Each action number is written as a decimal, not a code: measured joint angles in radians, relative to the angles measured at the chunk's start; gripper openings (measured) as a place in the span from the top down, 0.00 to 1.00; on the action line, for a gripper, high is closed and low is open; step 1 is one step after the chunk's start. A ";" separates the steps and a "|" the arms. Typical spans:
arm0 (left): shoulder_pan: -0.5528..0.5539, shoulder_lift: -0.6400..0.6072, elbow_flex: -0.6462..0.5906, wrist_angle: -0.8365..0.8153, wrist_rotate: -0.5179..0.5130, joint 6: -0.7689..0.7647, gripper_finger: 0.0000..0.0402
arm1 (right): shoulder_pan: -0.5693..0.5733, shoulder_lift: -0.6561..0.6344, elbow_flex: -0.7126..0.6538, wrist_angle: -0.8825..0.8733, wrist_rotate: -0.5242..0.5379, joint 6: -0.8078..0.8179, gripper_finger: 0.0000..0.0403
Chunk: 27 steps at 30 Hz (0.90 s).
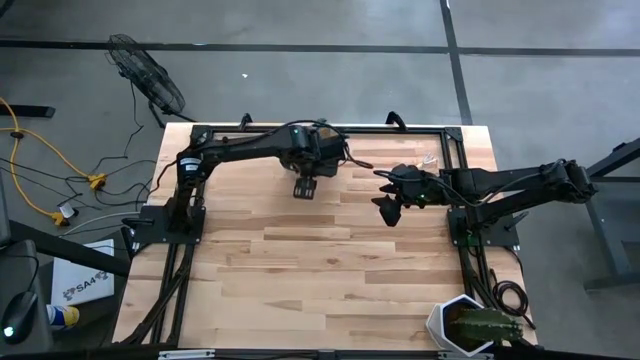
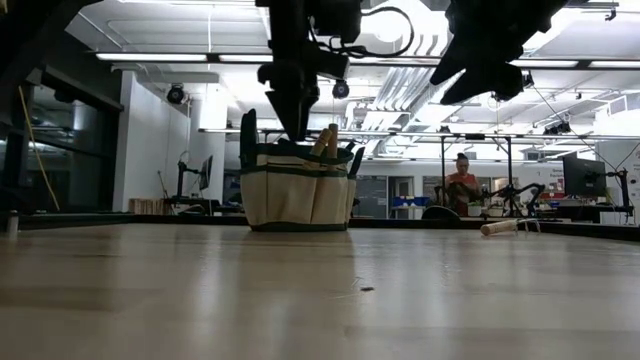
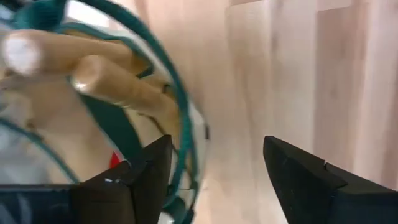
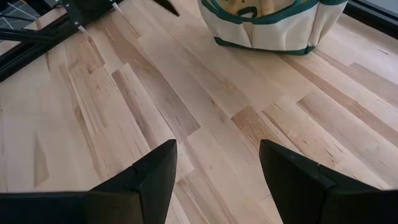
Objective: Pick & Place Garden tools in Gardening bag
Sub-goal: Adjust the white gardening bag on the table
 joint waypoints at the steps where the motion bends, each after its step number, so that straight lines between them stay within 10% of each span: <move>1: 0.000 0.000 0.000 0.004 -0.014 0.000 0.41 | 0.000 0.000 0.000 0.000 0.000 0.000 0.45; 27: 0.050 0.039 -0.002 0.017 -0.031 0.104 0.43 | 0.000 0.000 0.000 -0.002 -0.001 -0.001 0.45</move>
